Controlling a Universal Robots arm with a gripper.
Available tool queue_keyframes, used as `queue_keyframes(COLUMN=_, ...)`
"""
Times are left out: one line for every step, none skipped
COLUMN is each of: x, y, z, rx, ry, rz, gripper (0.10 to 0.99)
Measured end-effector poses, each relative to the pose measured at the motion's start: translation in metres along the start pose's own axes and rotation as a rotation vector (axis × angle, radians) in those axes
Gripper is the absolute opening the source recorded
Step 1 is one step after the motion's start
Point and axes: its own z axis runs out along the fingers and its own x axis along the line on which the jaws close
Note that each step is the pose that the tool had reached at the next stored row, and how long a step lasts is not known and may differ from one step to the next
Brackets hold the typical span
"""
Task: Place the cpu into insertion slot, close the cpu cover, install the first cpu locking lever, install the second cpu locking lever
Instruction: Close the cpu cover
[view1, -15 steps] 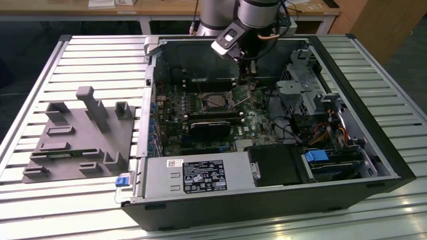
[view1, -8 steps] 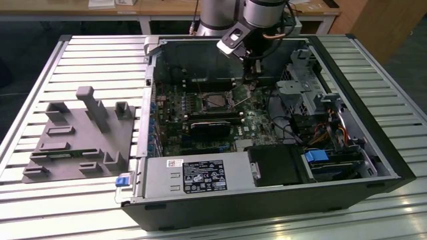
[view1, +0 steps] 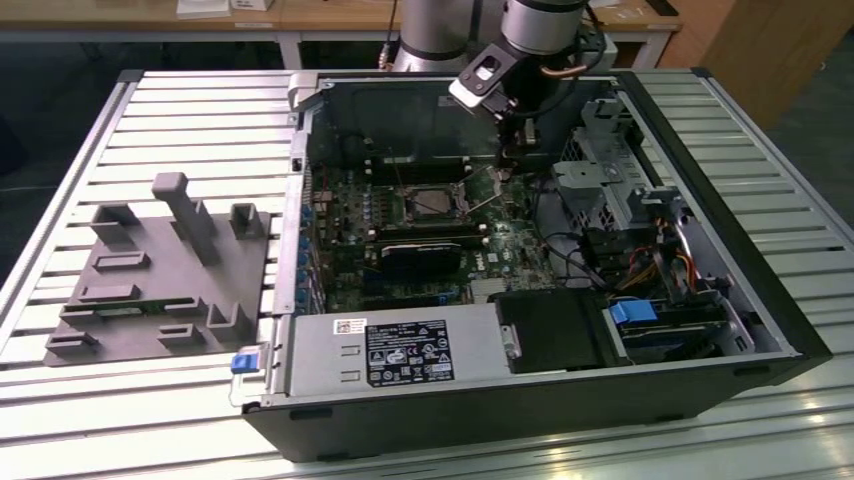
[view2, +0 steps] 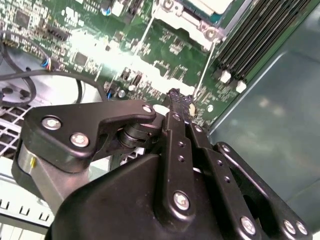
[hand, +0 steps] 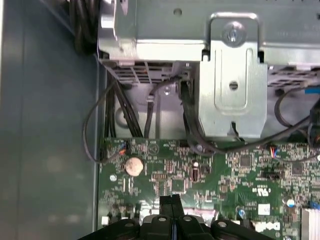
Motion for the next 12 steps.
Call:
queue_keyframes(x=0.0002, y=0.0017, z=0.0000, rx=0.000, ry=0.0000, rz=0.000, gripper=0.106)
queue_keyframes(x=0.0003, y=0.0030, z=0.0000, rx=0.000, ry=-0.0001, rz=0.000, gripper=0.106)
queue_keyframes(x=0.0004, y=0.0038, z=0.0000, rx=0.000, ry=0.0000, rz=0.000, gripper=0.106)
queue_keyframes(x=0.0004, y=0.0041, z=0.0000, rx=0.000, ry=-0.0001, rz=0.000, gripper=0.106)
queue_keyframes(x=0.0004, y=0.0041, z=0.0000, rx=0.000, ry=-0.0001, rz=0.000, gripper=0.106)
queue_keyframes(x=0.0004, y=0.0041, z=0.0000, rx=0.000, ry=0.0000, rz=0.000, gripper=0.106)
queue_keyframes(x=0.0004, y=0.0041, z=0.0000, rx=0.000, ry=-0.0001, rz=0.000, gripper=0.106)
queue_keyframes(x=0.0004, y=0.0041, z=0.0000, rx=0.000, ry=-0.0001, rz=0.000, gripper=0.106)
queue_keyframes(x=0.0004, y=0.0043, z=0.0001, rx=0.000, ry=-0.0001, rz=0.000, gripper=0.106)
queue_keyframes(x=0.0004, y=0.0050, z=0.0003, rx=0.000, ry=0.0002, rz=0.000, gripper=0.106)
queue_keyframes(x=0.0004, y=0.0059, z=0.0005, rx=0.000, ry=0.0001, rz=0.000, gripper=0.106)
queue_keyframes(x=0.0004, y=0.0075, z=0.0008, rx=0.000, ry=-0.0001, rz=0.000, gripper=0.106)
